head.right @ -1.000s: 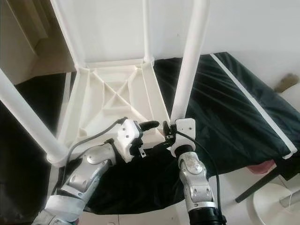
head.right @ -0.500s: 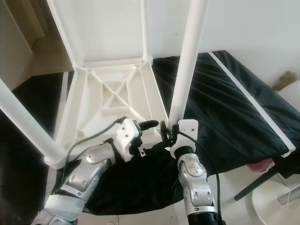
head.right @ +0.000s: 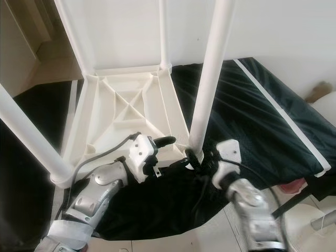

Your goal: Building children table

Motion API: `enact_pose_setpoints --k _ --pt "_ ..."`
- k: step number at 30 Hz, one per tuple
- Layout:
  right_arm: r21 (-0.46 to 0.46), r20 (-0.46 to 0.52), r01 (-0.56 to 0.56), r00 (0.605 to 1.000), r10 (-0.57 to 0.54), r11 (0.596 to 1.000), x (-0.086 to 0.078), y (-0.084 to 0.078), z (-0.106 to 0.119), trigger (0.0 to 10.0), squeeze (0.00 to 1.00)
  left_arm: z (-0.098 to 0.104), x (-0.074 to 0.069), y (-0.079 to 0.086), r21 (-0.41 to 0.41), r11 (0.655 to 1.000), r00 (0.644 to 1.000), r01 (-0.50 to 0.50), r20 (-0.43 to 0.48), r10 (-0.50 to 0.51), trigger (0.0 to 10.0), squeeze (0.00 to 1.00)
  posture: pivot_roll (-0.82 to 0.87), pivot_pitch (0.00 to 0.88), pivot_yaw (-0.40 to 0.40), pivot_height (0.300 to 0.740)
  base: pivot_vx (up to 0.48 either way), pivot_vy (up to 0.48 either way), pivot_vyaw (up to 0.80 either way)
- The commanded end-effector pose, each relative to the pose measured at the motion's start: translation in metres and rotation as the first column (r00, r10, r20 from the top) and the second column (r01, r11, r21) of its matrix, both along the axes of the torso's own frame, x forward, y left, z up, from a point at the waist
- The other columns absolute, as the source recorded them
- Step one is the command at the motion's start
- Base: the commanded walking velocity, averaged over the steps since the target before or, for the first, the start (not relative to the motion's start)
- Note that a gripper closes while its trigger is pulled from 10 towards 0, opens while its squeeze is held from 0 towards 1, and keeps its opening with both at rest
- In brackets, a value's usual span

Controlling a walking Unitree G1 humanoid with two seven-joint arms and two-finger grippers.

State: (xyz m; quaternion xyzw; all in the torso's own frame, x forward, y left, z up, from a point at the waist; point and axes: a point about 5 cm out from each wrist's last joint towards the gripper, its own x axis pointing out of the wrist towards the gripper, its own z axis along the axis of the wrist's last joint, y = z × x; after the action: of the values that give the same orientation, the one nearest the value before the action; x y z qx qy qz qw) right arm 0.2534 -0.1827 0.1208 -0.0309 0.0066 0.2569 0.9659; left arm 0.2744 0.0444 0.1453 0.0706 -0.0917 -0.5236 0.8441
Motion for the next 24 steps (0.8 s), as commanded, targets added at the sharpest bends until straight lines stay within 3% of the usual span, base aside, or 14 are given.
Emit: enact_pose_setpoints --k 1,5,11,19,22,24 --pt "-0.01 -0.026 -0.072 0.997 0.072 0.997 0.002 0.0 -0.004 10.0 0.0 -0.003 -0.003 0.002 0.013 0.999 0.999 0.038 -0.014 -0.038 10.0 0.0 -0.02 0.0 0.009 0.74 0.0 0.0 0.0" --pt "-0.041 -0.03 -0.102 0.994 0.101 0.994 0.009 -0.006 -0.002 10.0 0.0 -0.005 -0.006 0.004 0.025 0.998 0.998 0.062 -0.03 -0.061 10.0 0.0 -0.02 0.0 0.013 0.74 0.0 0.0 0.0" --pt "-0.144 -0.02 -0.181 0.984 0.18 0.973 0.034 -0.009 0.004 10.0 0.0 -0.008 -0.017 0.005 0.078 0.983 0.985 0.168 -0.064 -0.163 10.0 0.0 -0.01 0.0 0.021 0.74 0.0 0.0 0.0" --pt "-0.182 -0.026 -0.266 0.964 0.266 0.947 0.052 0.002 0.008 10.0 0.0 -0.009 -0.025 0.007 0.112 0.968 0.973 0.225 -0.079 -0.217 10.0 0.0 0.0 0.0 0.017 0.74 0.0 0.0 0.0" --pt "-0.202 -0.048 -0.33 0.944 0.328 0.922 0.064 0.019 0.005 10.0 0.0 -0.006 -0.026 0.009 0.122 0.966 0.973 0.226 -0.07 -0.219 10.0 0.0 0.02 0.0 0.007 0.74 0.0 0.0 0.0" --pt "-0.202 -0.048 -0.33 0.944 0.328 0.922 0.064 0.019 0.005 10.0 0.0 -0.006 -0.026 0.009 0.122 0.966 0.973 0.226 -0.07 -0.219 10.0 0.0 0.02 0.0 0.007 0.74 0.0 0.0 0.0"
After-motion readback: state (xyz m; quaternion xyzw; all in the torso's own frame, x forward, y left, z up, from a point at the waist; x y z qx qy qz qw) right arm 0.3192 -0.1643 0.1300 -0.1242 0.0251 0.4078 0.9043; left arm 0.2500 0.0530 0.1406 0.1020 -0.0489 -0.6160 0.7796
